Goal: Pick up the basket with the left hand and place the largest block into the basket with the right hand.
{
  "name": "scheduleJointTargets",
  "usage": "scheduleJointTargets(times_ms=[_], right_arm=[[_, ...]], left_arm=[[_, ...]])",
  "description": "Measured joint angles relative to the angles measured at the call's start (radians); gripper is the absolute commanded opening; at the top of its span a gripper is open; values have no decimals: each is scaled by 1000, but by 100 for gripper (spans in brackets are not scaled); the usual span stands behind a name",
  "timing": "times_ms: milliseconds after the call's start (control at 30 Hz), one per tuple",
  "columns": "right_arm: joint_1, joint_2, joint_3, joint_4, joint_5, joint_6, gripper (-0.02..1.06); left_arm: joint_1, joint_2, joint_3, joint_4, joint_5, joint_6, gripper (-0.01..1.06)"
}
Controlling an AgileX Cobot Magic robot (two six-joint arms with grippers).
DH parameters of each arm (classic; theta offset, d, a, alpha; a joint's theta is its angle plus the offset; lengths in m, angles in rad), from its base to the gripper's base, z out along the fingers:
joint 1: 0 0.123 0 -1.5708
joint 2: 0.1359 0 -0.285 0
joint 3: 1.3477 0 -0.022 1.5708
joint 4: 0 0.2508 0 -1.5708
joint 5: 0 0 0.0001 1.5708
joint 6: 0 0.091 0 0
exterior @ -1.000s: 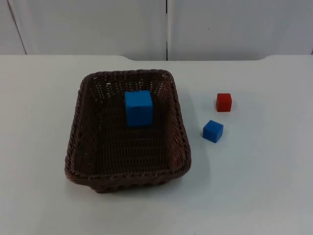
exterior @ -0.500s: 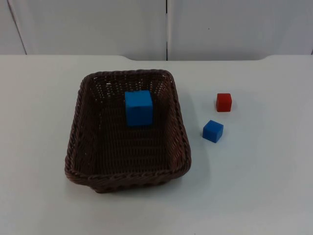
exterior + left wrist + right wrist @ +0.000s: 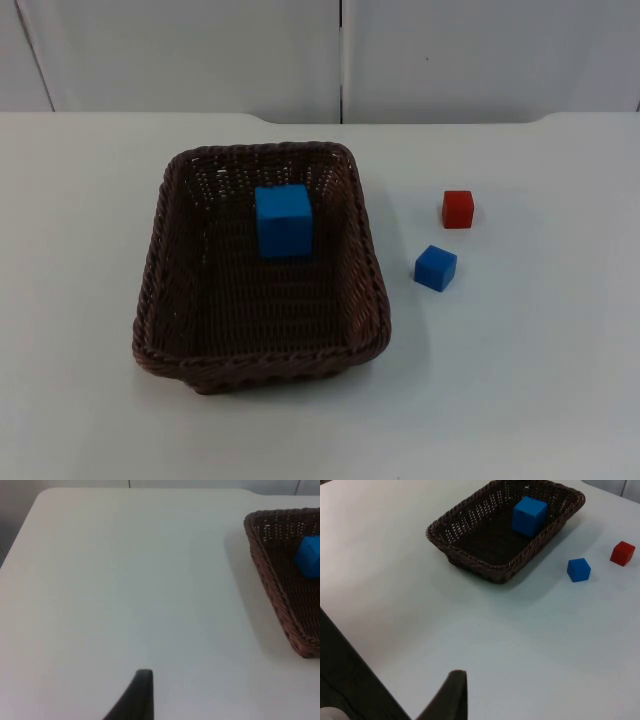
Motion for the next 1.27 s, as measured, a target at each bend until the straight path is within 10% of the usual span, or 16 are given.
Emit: scheduleJointTargets(times_ms=[400, 1267], right_arm=[[-16, 0, 0, 0, 0, 0, 105], [-652, 0, 0, 0, 0, 0, 105]], left_arm=[[0, 0, 0, 0, 0, 0, 105], [0, 0, 0, 0, 0, 0, 105]])
